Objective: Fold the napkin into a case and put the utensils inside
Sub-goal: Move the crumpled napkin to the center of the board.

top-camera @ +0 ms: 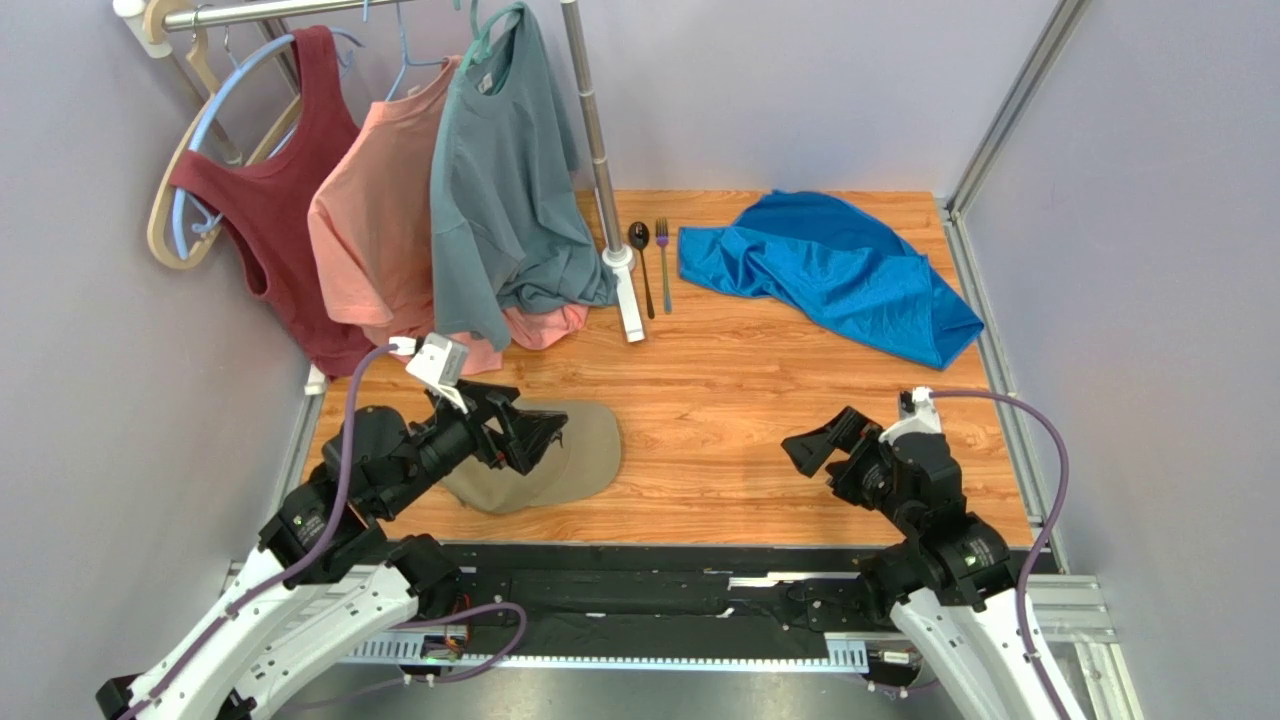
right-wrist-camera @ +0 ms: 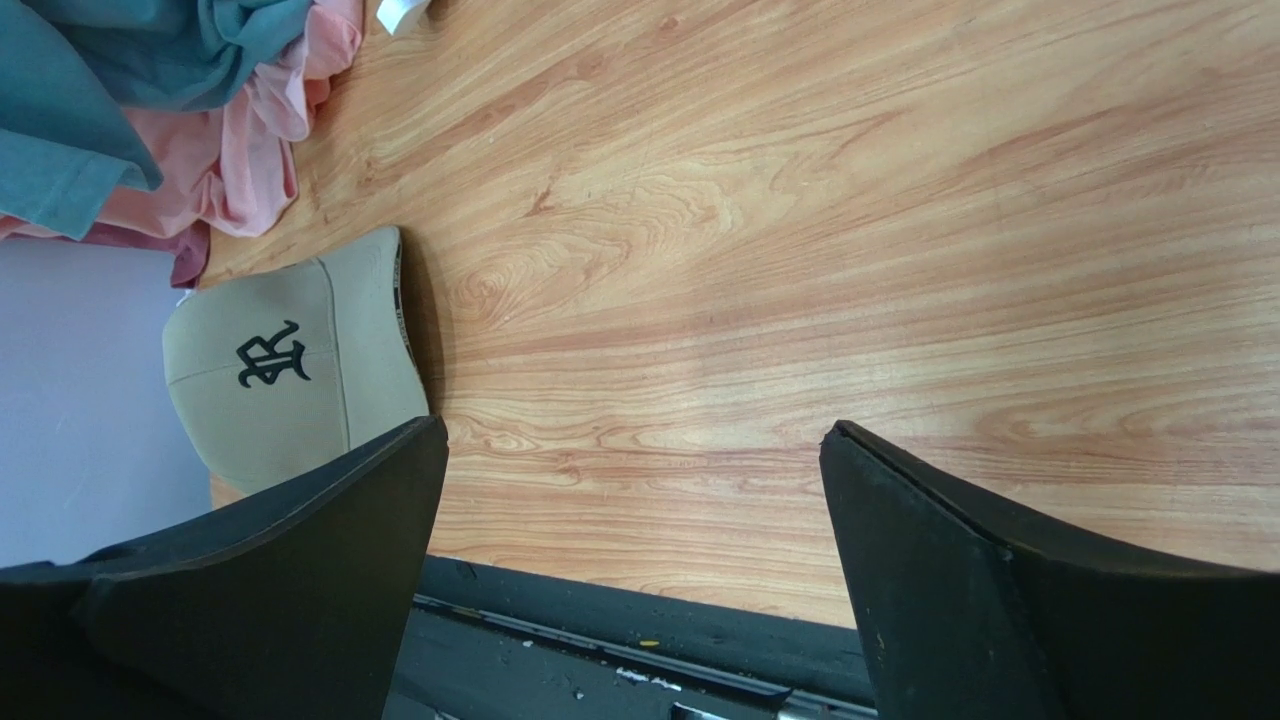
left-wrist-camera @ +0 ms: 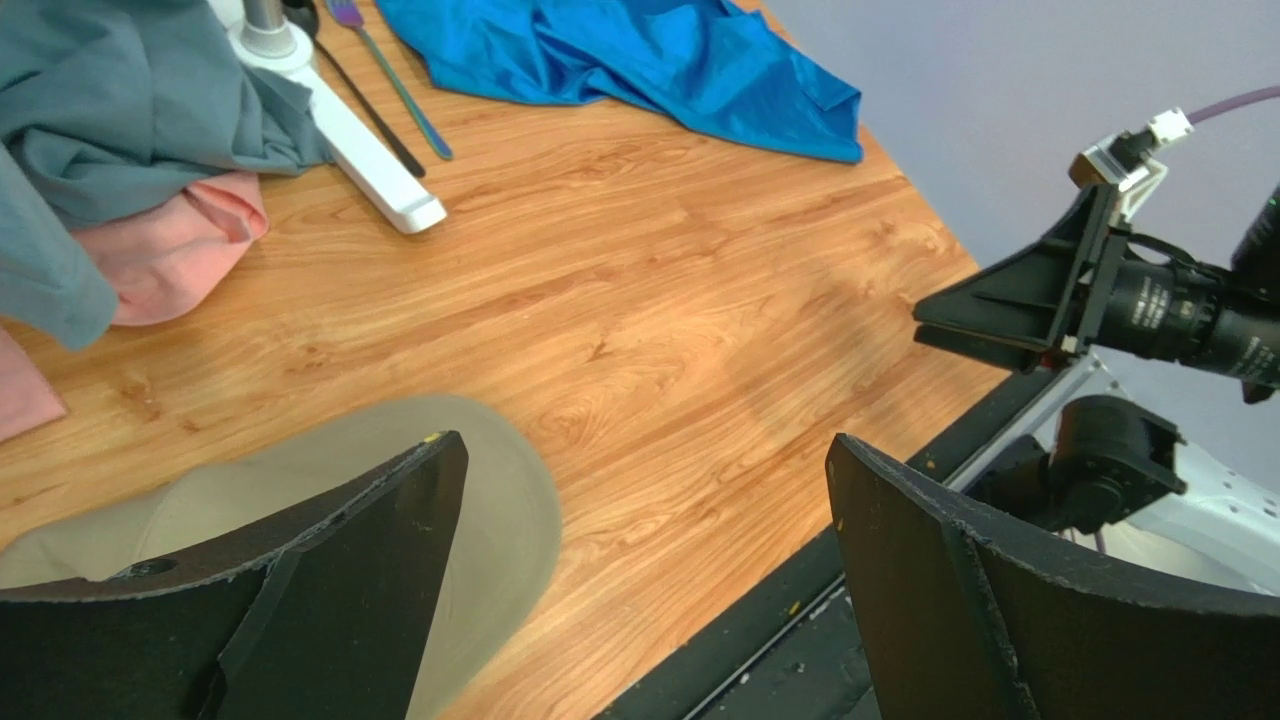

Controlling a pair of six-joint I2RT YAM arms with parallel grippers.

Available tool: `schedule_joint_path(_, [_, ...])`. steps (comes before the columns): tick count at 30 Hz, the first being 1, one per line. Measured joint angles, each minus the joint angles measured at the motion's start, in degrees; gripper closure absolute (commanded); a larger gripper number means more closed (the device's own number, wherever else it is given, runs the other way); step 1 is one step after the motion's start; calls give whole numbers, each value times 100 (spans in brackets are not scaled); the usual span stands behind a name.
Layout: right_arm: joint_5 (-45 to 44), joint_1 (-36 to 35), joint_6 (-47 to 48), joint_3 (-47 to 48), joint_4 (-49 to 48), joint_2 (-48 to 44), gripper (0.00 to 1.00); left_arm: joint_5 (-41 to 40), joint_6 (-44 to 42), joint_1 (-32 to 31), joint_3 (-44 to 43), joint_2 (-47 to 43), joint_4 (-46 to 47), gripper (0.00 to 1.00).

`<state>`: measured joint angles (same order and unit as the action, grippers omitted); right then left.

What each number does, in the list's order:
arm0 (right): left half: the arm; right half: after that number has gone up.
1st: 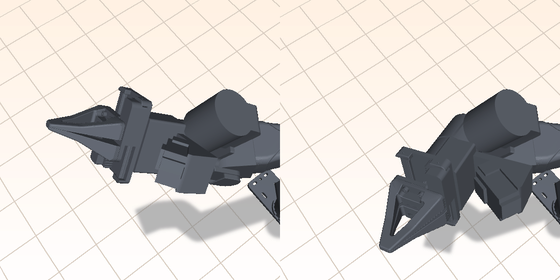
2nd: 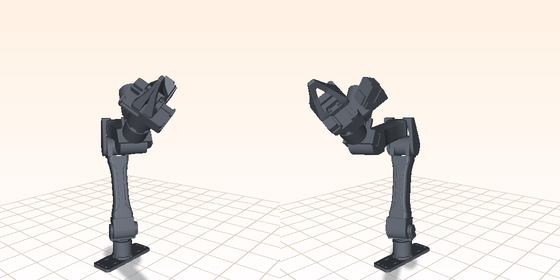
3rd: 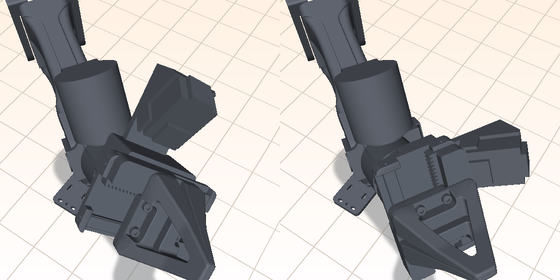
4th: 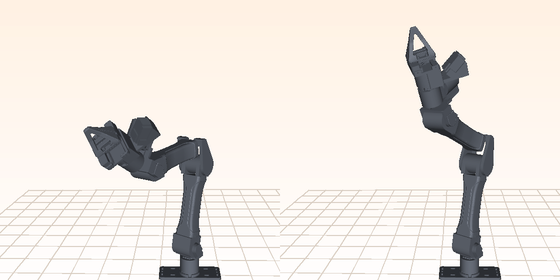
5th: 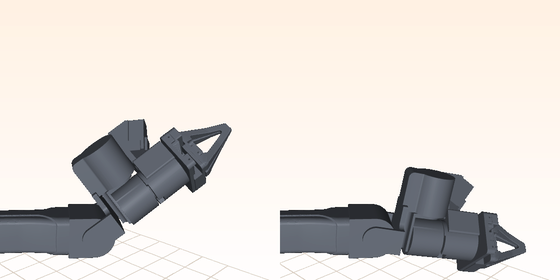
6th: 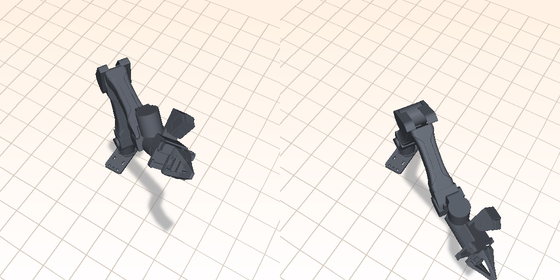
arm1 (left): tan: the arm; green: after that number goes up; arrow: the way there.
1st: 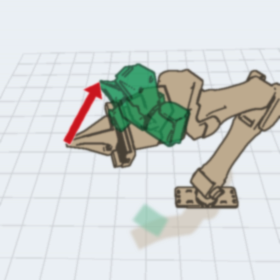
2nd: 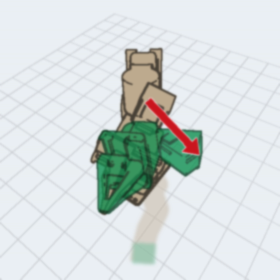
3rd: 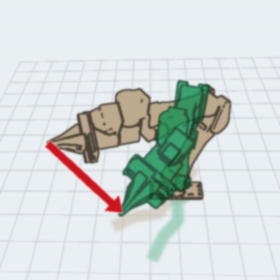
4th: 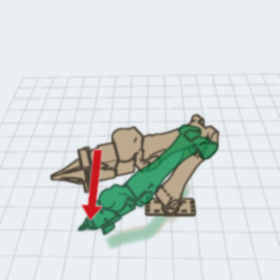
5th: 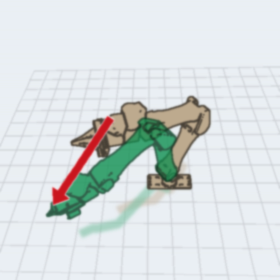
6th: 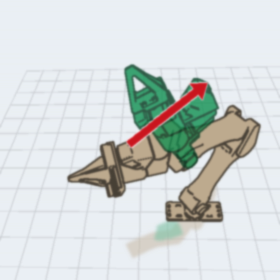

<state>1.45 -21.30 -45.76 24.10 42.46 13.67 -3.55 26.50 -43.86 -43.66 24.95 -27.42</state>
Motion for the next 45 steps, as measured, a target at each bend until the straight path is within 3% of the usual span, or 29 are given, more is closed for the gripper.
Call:
schedule_joint_path(7, [-188,0,107,651,-101,1493,0,634,13,0,-120,518,59,2])
schedule_joint_path(13, [-841,118,573,2090,-321,3495,0,1263,-4,2,-573,1672,195,9])
schedule_joint_path(19, [-901,1182,1185,3871,-807,5626,6,1858,4,0,-1335,3202,271,21])
schedule_joint_path(22, [-1029,1478,1506,4671,-1001,6682,18,2037,85,-22,-1419,3748,404,28])
schedule_joint_path(26, [-1032,1537,1939,5976,-1237,8347,49,2013,173,-138,-1683,4527,479,32])
schedule_joint_path(32, [-807,1532,2312,7613,-1384,10644,51,1685,175,-271,-2153,5274,737,32])
schedule_joint_path(38, [-658,1532,2371,7982,-1427,11742,56,1349,216,-280,-2184,5477,1016,34])
schedule_joint_path(45, [-472,1449,2264,7637,-1287,11503,57,1062,352,-286,-2472,6006,986,33])
